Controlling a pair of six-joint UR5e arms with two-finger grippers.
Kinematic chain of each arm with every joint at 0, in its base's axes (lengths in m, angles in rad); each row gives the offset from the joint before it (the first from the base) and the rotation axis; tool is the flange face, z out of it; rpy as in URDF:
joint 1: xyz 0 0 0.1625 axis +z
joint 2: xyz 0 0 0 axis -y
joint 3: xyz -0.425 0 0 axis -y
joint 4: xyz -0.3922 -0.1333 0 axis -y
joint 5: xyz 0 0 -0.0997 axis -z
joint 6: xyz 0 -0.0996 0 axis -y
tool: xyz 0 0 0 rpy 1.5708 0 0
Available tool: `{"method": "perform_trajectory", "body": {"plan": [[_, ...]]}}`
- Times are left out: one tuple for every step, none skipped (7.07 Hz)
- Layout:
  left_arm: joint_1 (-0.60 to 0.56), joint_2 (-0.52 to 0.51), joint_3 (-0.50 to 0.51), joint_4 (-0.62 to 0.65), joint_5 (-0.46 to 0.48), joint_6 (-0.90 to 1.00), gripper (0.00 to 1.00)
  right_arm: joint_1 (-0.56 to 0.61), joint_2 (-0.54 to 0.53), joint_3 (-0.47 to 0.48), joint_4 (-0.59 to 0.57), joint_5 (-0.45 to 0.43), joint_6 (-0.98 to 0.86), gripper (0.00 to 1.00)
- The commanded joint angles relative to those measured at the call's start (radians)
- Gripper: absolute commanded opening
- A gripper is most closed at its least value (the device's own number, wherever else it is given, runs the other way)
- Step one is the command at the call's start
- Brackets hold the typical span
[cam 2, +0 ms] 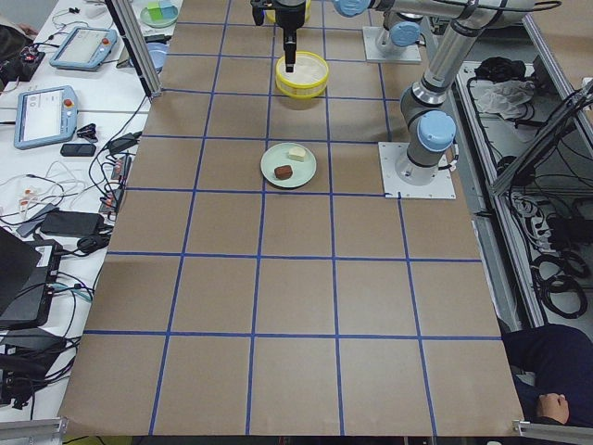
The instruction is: Stack buns with steamer
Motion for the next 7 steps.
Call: {"method": "perform_trajectory", "body": {"plan": [[-0.001, 0.009, -0.004, -0.022, 0.006, 0.004, 1.0, 0.0, 0.0, 0.0, 0.0, 0.0, -0.001, 1.0], [0.002, 0.004, -0.004, -0.024, 0.013, 0.01, 1.0, 0.0, 0.0, 0.001, 0.0, 0.0, -0.003, 1.0], [0.011, 0.0, -0.006, -0.048, 0.017, 0.018, 1.0, 0.0, 0.0, 0.001, 0.0, 0.002, -0.001, 1.0], [0.039, -0.035, -0.035, -0.036, 0.017, 0.041, 1.0, 0.0, 0.0, 0.001, 0.0, 0.003, 0.0, 1.0], [0.057, -0.089, -0.135, 0.126, 0.023, 0.057, 1.0, 0.0, 0.002, 0.001, 0.0, 0.012, 0.003, 1.0], [0.062, -0.165, -0.261, 0.371, -0.002, 0.135, 1.0, 0.0, 0.003, 0.003, -0.002, 0.04, 0.003, 1.0], [0.063, -0.236, -0.303, 0.439, -0.043, 0.232, 1.0, 0.0, 0.002, 0.003, 0.0, 0.117, 0.006, 1.0]]}}
